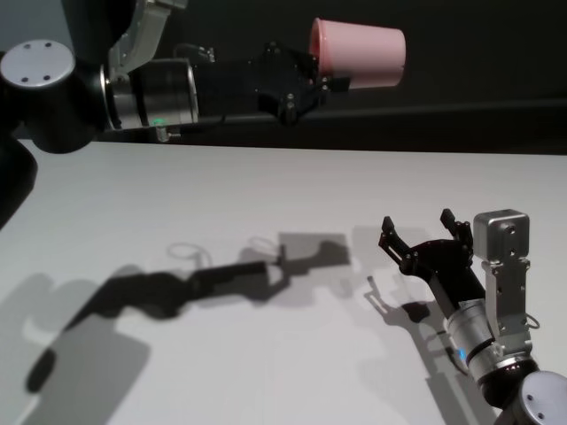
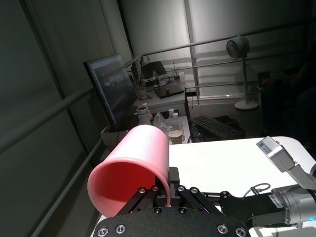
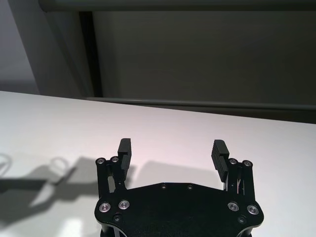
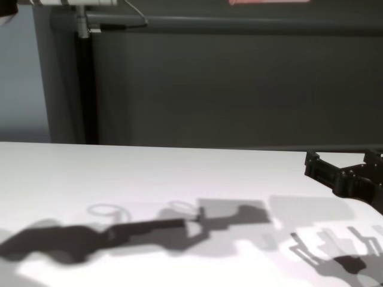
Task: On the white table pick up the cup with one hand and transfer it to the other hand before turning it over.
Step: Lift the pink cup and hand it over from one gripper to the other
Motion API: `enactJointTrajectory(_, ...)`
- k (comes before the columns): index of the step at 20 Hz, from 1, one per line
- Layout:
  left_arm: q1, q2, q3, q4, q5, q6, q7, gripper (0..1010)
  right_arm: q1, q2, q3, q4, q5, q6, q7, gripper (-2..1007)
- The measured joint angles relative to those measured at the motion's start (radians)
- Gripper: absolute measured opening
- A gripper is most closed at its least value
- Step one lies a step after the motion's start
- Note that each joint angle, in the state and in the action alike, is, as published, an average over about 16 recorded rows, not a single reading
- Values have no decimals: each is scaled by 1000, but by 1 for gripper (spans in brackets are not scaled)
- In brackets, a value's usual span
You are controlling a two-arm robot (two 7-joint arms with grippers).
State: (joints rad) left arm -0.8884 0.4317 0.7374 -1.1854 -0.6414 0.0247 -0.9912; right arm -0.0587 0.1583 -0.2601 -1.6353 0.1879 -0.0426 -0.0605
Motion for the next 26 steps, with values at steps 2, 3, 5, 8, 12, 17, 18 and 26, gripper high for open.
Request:
enactJointTrajectory(2, 0, 0, 0, 0, 0, 0, 0, 49, 0, 0, 0, 0, 0, 0, 0, 1000)
enactJointTrajectory(3, 0, 0, 0, 0, 1, 0, 0, 49, 0, 0, 0, 0, 0, 0, 0, 1000)
enactJointTrajectory(5, 0, 0, 0, 0, 1, 0, 0, 49, 0, 0, 0, 0, 0, 0, 0, 1000)
enactJointTrajectory(8, -1, 0, 0, 1, 1, 0, -1, 50, 0, 0, 0, 0, 0, 0, 0, 1000)
enactJointTrajectory(12, -1, 0, 0, 1, 2, 0, -1, 50, 0, 0, 0, 0, 0, 0, 0, 1000)
enactJointTrajectory(17, -1, 0, 0, 1, 2, 0, -1, 49, 0, 0, 0, 0, 0, 0, 0, 1001)
enactJointTrajectory(18, -1, 0, 0, 1, 2, 0, -1, 50, 0, -1, 1, 0, 0, 0, 0, 1000)
enactJointTrajectory(26, -1, 0, 0, 1, 3, 0, -1, 49, -7, -11, 14, -6, 4, 0, 9, 1001)
